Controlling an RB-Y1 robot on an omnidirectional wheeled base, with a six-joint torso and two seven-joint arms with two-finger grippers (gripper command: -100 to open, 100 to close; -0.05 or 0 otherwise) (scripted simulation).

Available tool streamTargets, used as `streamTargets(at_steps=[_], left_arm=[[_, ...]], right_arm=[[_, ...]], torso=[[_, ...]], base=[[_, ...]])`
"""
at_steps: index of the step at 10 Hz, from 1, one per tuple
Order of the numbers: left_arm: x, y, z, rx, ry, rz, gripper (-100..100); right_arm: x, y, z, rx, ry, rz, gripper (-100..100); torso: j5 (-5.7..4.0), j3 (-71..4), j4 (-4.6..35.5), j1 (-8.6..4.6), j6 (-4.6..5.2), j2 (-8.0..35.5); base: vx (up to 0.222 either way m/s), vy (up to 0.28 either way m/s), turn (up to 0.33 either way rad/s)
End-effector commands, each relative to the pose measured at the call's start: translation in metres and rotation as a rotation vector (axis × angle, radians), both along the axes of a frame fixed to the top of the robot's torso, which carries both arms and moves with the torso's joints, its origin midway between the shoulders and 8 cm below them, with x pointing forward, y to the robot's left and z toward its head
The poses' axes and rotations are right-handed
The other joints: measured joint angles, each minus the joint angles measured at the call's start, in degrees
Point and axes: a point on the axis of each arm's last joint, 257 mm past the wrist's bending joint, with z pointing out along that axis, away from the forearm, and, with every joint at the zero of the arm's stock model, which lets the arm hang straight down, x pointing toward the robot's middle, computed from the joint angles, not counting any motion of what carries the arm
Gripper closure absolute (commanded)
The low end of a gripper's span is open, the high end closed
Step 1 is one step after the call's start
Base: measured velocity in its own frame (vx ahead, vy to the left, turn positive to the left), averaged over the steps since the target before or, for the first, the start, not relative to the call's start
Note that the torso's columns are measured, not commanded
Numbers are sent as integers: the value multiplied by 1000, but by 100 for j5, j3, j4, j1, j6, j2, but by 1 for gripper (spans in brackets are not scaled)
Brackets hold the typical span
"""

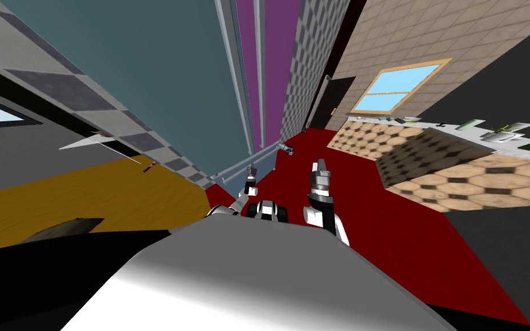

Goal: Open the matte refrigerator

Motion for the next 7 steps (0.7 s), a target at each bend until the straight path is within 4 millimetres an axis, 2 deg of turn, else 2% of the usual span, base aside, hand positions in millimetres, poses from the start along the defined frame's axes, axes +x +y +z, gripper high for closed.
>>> streamTargets(at_steps=[1,2,5,7], left_arm=[[2,19,1,42,-3,14,-100],[2,19,1,42,-3,14,-100],[6,59,5,118,-7,48,-100],[7,79,7,153,-8,69,-100]], right_arm=[[0,0,0,0,0,0,0],[0,0,0,0,0,0,0],[0,0,0,0,0,0,0],[0,0,0,0,0,0,0]], torso=[[-3,-23,-9,-11,-3,-42],[-5,-44,-20,-15,-2,-72],[-1,-26,-12,-3,0,-41],[-1,-19,-8,-5,2,-30]], base=[[-12,1,6],[3,-5,10],[31,-11,17],[43,-19,25]])
